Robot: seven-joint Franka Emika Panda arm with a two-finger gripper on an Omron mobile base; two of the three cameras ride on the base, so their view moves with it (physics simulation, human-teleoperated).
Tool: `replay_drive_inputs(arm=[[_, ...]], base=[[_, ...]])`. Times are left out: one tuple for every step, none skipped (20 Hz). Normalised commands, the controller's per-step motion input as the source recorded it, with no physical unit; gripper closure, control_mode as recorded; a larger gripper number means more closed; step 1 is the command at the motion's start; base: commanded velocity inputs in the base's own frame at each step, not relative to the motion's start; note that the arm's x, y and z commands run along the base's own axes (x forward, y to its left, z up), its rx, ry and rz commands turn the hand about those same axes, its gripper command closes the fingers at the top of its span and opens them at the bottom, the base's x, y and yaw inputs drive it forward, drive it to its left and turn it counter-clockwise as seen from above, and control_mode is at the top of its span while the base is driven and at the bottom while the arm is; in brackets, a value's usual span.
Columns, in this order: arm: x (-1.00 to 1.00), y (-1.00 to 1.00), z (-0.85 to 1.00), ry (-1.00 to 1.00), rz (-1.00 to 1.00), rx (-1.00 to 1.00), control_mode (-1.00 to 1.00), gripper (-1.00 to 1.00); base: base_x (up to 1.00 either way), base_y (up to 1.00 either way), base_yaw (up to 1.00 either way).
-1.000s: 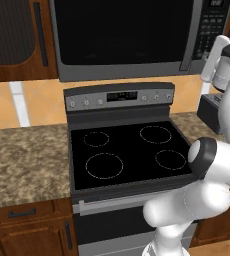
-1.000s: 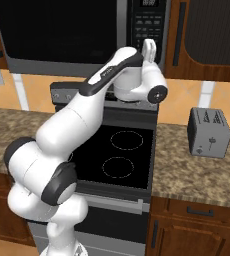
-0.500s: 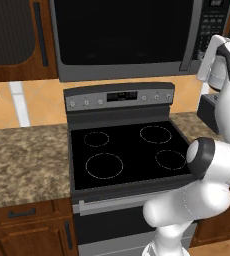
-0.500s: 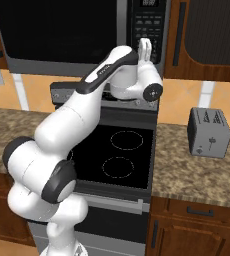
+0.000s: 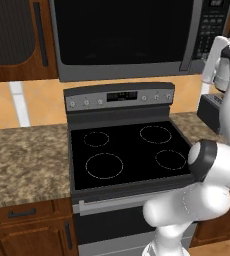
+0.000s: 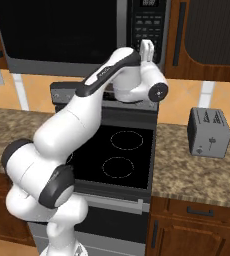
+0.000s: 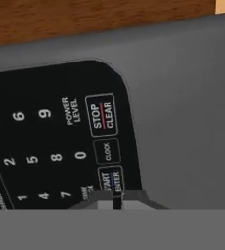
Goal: Open the microwave, place the bowl with waffle inside the microwave, then close the microwave door and turn it on.
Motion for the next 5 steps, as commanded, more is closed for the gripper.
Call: replay_drive_inputs(arm=[[0.00, 0.00, -0.08, 0.00, 0.01, 0.00, -1.00, 1.00], [0.05, 0.00, 0.00, 0.00, 0.00, 0.00, -1.00, 1.00], [0.18, 0.00, 0.00, 0.00, 0.00, 0.00, -1.00, 1.00], [0.16, 0.00, 0.00, 0.00, 0.00, 0.00, -1.00, 1.00], [0.18, 0.00, -0.06, 0.02, 0.00, 0.00, -1.00, 1.00]], base=[[0.00, 0.00, 0.00], [0.00, 0.00, 0.00], [0.00, 0.00, 0.00], [0.00, 0.00, 0.00], [0.00, 0.00, 0.00]])
